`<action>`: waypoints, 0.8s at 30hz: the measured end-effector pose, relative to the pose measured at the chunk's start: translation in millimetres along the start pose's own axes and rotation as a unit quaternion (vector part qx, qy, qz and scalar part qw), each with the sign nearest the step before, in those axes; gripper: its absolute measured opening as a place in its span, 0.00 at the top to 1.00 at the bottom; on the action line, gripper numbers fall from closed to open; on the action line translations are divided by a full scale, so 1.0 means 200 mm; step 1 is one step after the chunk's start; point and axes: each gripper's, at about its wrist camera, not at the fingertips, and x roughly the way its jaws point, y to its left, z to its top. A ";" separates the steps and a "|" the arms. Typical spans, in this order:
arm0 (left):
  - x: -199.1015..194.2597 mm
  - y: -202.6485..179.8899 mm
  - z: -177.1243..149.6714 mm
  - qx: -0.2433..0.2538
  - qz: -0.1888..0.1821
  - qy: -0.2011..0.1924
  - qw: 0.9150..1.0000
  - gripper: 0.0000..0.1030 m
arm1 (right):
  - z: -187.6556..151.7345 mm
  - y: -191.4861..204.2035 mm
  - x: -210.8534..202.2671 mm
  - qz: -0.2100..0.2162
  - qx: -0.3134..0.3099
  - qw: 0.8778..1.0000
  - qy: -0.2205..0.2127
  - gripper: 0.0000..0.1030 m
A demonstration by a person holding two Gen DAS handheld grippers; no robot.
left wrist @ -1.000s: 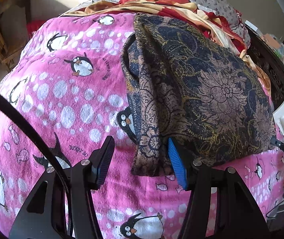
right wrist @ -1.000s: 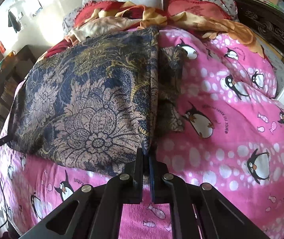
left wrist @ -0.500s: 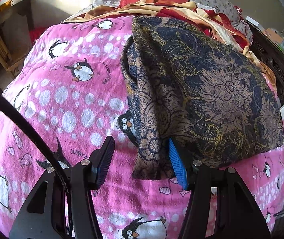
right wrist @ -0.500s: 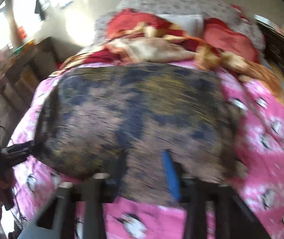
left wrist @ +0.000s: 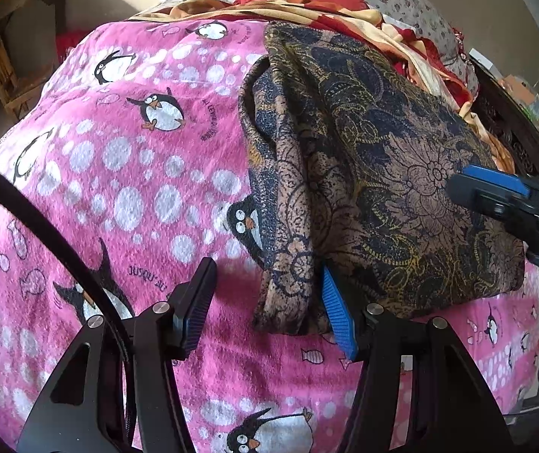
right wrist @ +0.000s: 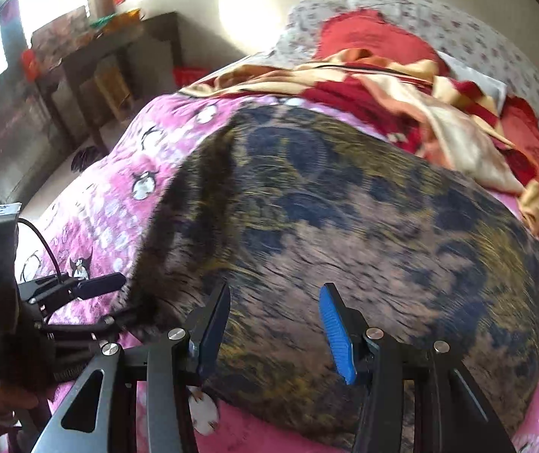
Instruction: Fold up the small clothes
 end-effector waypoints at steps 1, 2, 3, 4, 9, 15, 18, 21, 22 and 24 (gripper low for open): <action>0.00 0.01 0.00 -0.002 -0.004 -0.001 1.000 0.45 | 0.02 0.02 0.02 -0.002 -0.007 1.000 0.004 0.54; 0.00 0.01 0.00 -0.006 -0.008 -0.001 1.000 0.45 | 0.02 0.04 0.04 -0.004 -0.011 1.000 0.006 0.54; 0.00 0.02 -0.01 -0.009 -0.011 -0.002 1.000 0.45 | 0.03 0.05 0.05 -0.005 -0.015 1.000 0.009 0.54; 0.00 0.02 -0.01 -0.010 -0.014 -0.002 1.000 0.45 | 0.05 0.06 0.08 -0.006 -0.017 1.000 0.014 0.54; 0.00 0.05 -0.01 -0.009 -0.023 -0.002 1.000 0.44 | 0.09 0.10 0.14 -0.009 -0.016 1.000 0.024 0.54; 0.00 0.05 -0.01 -0.010 -0.026 -0.002 1.000 0.44 | 0.12 0.13 0.19 -0.009 -0.018 0.999 0.028 0.54; 0.00 0.05 -0.01 -0.008 -0.026 -0.003 1.000 0.44 | 0.13 0.14 0.20 -0.011 -0.023 0.999 0.031 0.54; 0.00 0.05 -0.01 -0.008 -0.026 -0.003 1.000 0.44 | 0.15 0.15 0.21 -0.014 -0.025 0.999 0.031 0.54; 0.00 0.05 -0.01 -0.008 -0.026 -0.004 1.000 0.44 | 0.15 0.15 0.21 -0.016 -0.025 0.999 0.031 0.54; 0.00 0.05 -0.01 -0.007 -0.026 -0.003 1.000 0.44 | 0.16 0.15 0.22 -0.021 -0.026 0.999 0.031 0.54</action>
